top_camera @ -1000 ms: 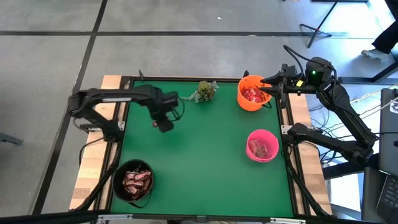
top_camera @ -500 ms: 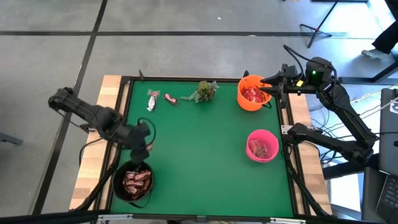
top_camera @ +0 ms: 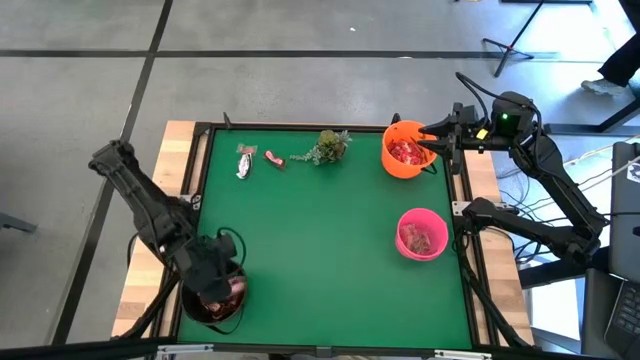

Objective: Sort candy
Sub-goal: Put the brown chocolate bar into the black bucket

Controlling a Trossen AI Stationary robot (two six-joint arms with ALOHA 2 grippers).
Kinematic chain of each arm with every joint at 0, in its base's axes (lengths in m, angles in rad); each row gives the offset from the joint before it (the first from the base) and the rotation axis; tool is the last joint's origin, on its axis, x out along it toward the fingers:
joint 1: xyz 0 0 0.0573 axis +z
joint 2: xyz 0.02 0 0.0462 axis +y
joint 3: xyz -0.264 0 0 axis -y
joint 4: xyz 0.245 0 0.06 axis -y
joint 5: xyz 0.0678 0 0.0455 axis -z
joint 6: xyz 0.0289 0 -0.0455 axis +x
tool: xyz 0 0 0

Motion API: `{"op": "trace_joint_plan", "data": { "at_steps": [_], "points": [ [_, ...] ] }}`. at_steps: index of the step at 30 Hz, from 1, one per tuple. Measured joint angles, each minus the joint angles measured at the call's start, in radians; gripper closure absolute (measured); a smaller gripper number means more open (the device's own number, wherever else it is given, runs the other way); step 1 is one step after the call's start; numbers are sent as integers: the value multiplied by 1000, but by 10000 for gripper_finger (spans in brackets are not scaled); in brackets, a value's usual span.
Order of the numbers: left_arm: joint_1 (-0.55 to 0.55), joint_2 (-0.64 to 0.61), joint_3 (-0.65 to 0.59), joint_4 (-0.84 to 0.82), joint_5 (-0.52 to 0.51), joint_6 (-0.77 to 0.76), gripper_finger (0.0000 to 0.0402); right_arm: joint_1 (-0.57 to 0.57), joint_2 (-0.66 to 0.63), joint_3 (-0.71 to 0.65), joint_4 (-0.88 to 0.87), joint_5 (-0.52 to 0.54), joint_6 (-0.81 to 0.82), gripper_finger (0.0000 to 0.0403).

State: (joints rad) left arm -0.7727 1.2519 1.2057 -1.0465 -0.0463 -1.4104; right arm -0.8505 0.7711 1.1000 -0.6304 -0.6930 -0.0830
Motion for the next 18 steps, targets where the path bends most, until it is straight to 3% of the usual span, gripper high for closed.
{"op": "trace_joint_plan", "data": {
  "at_steps": [9, 18],
  "points": [
    [5, 12, 0, -79, -17, 21, 229, 0, 11, 0, 9, 0, 2, 226],
    [208, -34, 0, -185, -294, 280, 228, 0, 70, 0, 70, -30, 38, 226]
  ]
}}
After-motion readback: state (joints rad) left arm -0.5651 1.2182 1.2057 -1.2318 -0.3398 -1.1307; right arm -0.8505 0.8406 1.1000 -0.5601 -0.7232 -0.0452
